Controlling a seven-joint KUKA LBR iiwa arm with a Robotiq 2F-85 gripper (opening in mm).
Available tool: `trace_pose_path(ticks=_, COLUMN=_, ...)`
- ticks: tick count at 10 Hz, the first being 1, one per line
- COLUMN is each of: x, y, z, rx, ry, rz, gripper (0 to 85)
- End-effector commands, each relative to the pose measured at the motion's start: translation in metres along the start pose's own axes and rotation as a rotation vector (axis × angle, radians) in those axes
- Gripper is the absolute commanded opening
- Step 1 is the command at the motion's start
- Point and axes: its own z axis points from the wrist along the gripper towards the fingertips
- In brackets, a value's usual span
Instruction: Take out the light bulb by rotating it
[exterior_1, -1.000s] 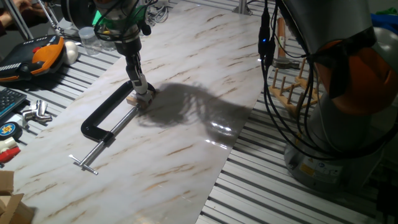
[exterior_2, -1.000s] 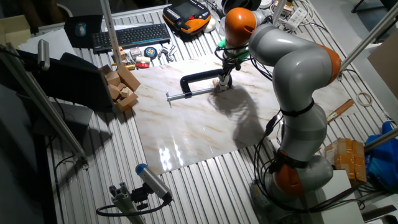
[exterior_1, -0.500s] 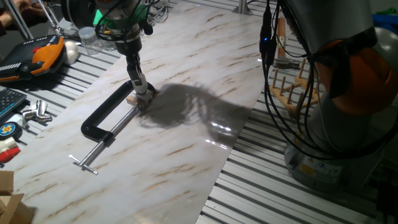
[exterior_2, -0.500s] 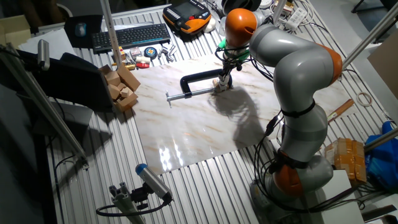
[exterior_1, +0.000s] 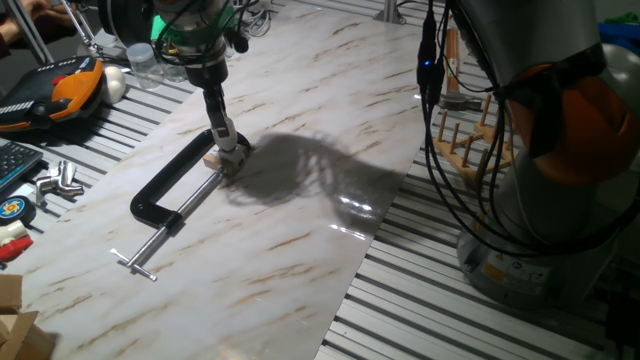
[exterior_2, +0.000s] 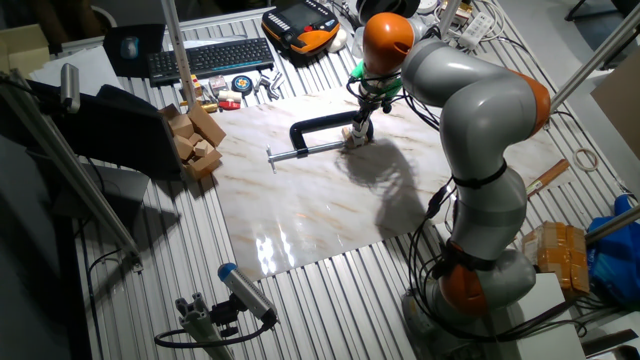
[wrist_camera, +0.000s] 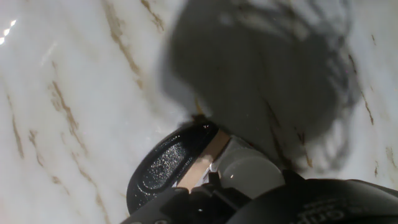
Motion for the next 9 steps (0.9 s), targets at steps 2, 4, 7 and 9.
trace_pose_path(ticks=2, x=-0.0002, y=0.0, z=0.0002, rx=0.004, ry=-0.003, rz=-0.034, gripper=0.0)
trace_pose_path(ticks=4, x=-0.0005, y=-0.0001, z=0.0002, rx=0.01, ry=-0.008, rz=-0.056, gripper=0.0)
trace_pose_path(ticks=7, x=-0.0007, y=-0.0003, z=0.0005, rx=0.014, ry=-0.012, rz=-0.094, gripper=0.0)
trace_pose_path(ticks=9, x=-0.0008, y=-0.0003, z=0.0007, rx=0.018, ry=-0.011, rz=-0.111, gripper=0.0)
